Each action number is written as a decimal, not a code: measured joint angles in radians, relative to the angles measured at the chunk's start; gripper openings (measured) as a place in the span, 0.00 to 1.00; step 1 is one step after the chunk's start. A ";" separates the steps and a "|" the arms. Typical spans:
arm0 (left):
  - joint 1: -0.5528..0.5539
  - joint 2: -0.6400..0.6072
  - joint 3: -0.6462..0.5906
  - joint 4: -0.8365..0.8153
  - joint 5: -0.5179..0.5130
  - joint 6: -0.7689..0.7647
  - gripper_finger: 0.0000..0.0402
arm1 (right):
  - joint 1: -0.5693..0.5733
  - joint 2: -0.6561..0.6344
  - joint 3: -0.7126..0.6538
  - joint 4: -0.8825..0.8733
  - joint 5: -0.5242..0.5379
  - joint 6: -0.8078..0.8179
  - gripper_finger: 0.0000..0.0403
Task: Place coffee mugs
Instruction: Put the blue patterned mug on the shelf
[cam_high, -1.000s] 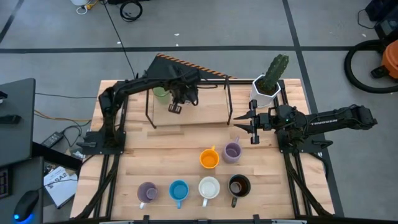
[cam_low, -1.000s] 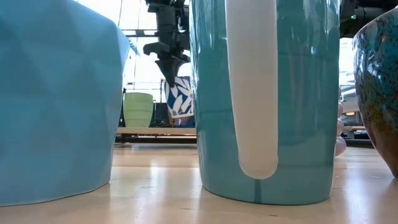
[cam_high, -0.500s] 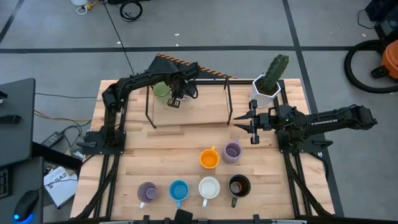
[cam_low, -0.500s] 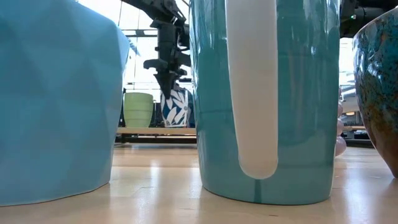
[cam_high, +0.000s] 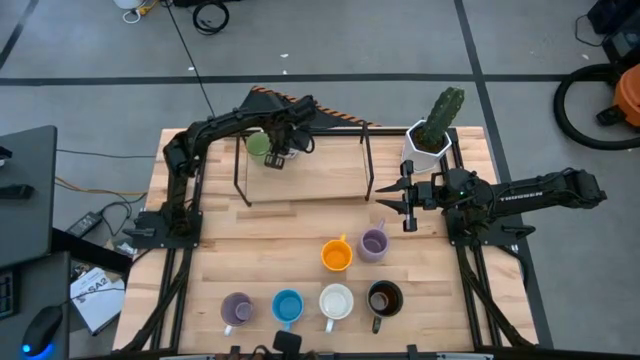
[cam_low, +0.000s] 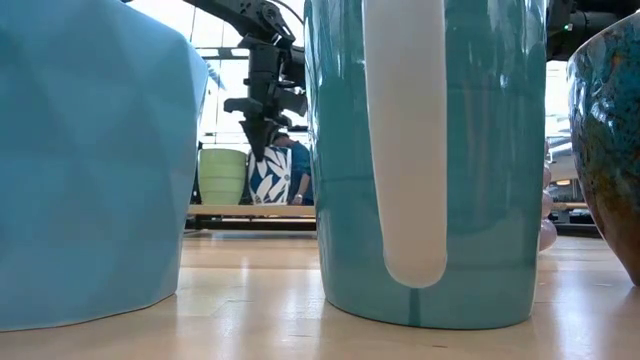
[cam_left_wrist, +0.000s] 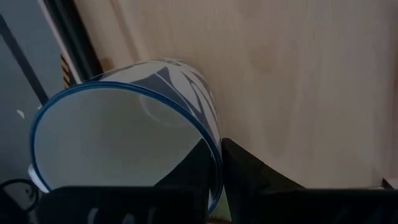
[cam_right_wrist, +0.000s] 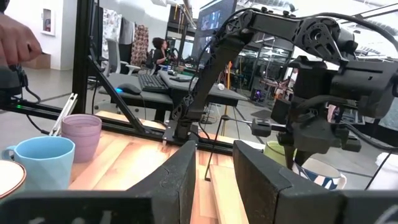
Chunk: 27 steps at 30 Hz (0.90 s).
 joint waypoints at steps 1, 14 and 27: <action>0.000 0.000 0.000 -0.004 0.002 0.000 0.09 | 0.000 0.000 0.000 0.000 0.000 0.000 0.28; 0.000 0.000 0.000 -0.011 0.003 0.000 0.09 | 0.000 0.000 0.000 0.000 0.000 0.003 0.28; 0.000 0.000 0.000 -0.010 0.003 -0.027 0.10 | 0.000 0.000 0.000 0.000 0.000 0.003 0.28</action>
